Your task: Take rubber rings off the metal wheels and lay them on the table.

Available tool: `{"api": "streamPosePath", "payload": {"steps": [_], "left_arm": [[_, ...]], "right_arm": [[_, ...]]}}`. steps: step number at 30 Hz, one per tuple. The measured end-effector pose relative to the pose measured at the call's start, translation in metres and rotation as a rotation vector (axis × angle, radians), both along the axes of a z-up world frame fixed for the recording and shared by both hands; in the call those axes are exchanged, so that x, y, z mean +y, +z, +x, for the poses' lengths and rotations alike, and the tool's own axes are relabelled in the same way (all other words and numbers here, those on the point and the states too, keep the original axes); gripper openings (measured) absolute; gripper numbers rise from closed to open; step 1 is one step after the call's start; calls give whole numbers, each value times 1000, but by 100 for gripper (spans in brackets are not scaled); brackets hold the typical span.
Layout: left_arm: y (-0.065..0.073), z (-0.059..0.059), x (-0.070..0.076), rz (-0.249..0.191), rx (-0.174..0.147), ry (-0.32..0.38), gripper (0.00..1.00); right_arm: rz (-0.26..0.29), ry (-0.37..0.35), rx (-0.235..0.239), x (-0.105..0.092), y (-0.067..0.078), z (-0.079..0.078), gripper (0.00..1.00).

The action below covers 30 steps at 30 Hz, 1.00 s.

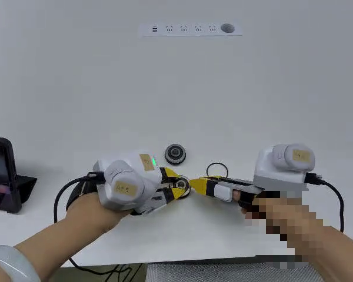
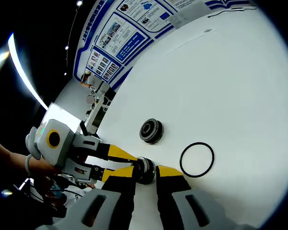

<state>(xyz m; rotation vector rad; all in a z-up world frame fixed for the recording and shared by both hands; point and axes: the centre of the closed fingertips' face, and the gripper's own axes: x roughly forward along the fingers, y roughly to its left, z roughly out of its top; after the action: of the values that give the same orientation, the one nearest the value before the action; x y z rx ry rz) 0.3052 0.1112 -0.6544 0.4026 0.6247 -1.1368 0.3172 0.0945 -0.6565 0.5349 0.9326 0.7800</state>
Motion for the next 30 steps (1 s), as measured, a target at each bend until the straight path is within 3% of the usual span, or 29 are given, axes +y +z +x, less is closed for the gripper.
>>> {"api": "streamPosePath", "payload": {"steps": [21,30], "left_arm": [[-1,0,1,-4,-1,6,13],[0,0,0,-5,-4,6,13]], "right_arm": [[44,37,60,14,-7,-6,23],[68,41,85,13,-3,-11,21]]}}
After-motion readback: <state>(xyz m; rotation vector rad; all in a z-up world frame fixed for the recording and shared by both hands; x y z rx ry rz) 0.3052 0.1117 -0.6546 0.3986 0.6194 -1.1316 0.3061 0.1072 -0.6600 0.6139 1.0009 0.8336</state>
